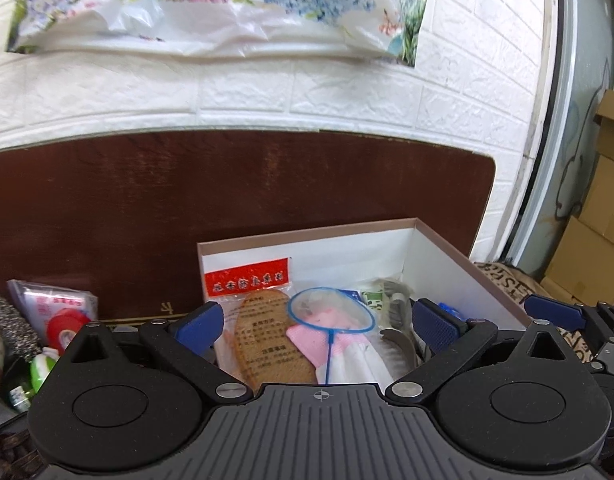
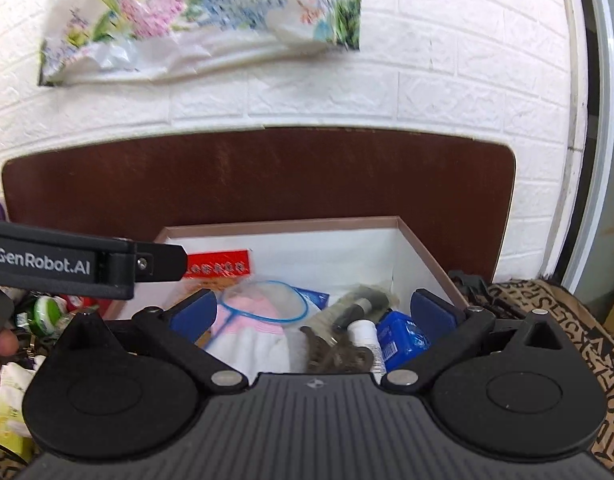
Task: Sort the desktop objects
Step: 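Withdraw both grippers from the box back over the pile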
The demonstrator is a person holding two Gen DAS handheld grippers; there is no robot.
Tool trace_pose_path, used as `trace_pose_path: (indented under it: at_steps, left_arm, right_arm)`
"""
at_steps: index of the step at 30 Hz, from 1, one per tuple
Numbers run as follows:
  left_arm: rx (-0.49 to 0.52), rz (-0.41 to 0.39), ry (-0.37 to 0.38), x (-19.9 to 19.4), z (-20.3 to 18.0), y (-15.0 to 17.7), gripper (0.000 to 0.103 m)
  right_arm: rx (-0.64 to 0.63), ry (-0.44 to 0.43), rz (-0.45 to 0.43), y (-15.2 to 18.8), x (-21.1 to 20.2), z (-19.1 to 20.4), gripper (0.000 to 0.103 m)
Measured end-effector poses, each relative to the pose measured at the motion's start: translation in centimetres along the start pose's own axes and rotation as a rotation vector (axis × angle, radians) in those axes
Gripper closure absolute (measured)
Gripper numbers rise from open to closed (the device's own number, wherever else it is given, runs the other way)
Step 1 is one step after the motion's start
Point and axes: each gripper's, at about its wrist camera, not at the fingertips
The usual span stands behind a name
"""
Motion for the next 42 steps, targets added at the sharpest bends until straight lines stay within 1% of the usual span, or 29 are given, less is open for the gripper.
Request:
trace_pose_path:
  at_steps: [5,9,11,14,17,21,27,31,34,38,42]
  left_arm:
    - [0.005,-0.025,-0.011,-3.5,0.2,2.1,0.0]
    - [-0.018,-0.077,-0.048,-6.8,0.7,5.7,0.0]
    - [-0.025,-0.08,-0.073,-7.9,1.0,7.3,0.0]
    - [-0.049,-0.065,-0.075,-9.2,1.7,9.7,0.0]
    - [-0.076,-0.045,-0.1,-10.1,2.6,12.2,0.0]
    - [-0.101,-0.019,-0.138,-11.4,4.1,15.4,0.0]
    - [-0.151,0.029,-0.158,-12.5,6.8,19.1,0.0]
    - [-0.173,0.055,-0.174,-12.6,8.3,20.5,0.0]
    - [-0.185,0.071,-0.18,-12.5,9.3,21.2,0.0]
    - [-0.21,0.086,-0.181,-12.3,10.6,21.6,0.0]
    - [-0.24,0.099,-0.185,-11.8,12.0,21.8,0.0]
  right_arm:
    - [-0.01,-0.023,-0.024,0.5,-2.8,1.0,0.0]
    - [-0.037,-0.056,-0.036,2.0,-4.7,2.5,0.0]
    - [-0.066,-0.067,-0.042,3.2,-5.5,3.8,0.0]
    - [-0.094,-0.091,-0.038,5.1,-6.4,5.8,0.0]
    - [-0.123,-0.087,-0.024,7.0,-7.0,8.0,0.0]
    - [-0.148,-0.122,0.01,9.5,-7.5,10.3,0.0]
    - [-0.174,-0.164,0.062,12.4,-7.5,13.3,0.0]
    - [-0.164,-0.214,0.101,13.7,-7.1,14.5,0.0]
    - [-0.16,-0.235,0.13,14.5,-6.8,15.4,0.0]
    - [-0.188,-0.233,0.162,15.0,-6.1,16.5,0.0]
    - [-0.177,-0.248,0.175,14.8,-5.6,16.9,0.0]
Point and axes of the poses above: each gripper's, at about its wrist camera, not at the fingertips, and x roughly the way its jaws point, z to its left, y to its underside, and after that the axes turned 14 degrees about z, right-handed
